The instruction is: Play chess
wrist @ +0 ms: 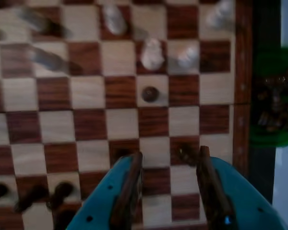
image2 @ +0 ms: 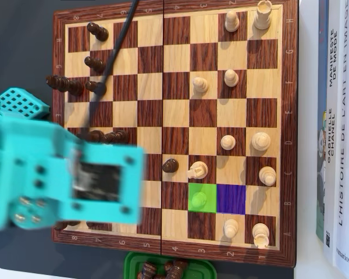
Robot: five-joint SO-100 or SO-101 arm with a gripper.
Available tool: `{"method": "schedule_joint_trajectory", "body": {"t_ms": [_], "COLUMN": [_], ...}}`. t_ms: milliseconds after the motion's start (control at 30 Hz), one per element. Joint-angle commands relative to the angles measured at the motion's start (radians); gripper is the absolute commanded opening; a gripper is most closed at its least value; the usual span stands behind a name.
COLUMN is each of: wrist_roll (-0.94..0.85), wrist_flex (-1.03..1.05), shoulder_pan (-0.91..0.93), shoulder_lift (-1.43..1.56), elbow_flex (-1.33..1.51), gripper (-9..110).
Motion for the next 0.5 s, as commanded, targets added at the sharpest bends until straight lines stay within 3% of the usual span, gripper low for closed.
{"method": "schedule_joint_trajectory", "body": {"t_ms": [0,467], "wrist_roll": [0.043,0.083], "wrist_flex": [-0.092,-0.594], "shoulder_pan": [-0.035,-0.101], "shoulder_lift": [0.161,0.551], "elbow_flex": [0.075,0.408], "gripper": [17,17]}}
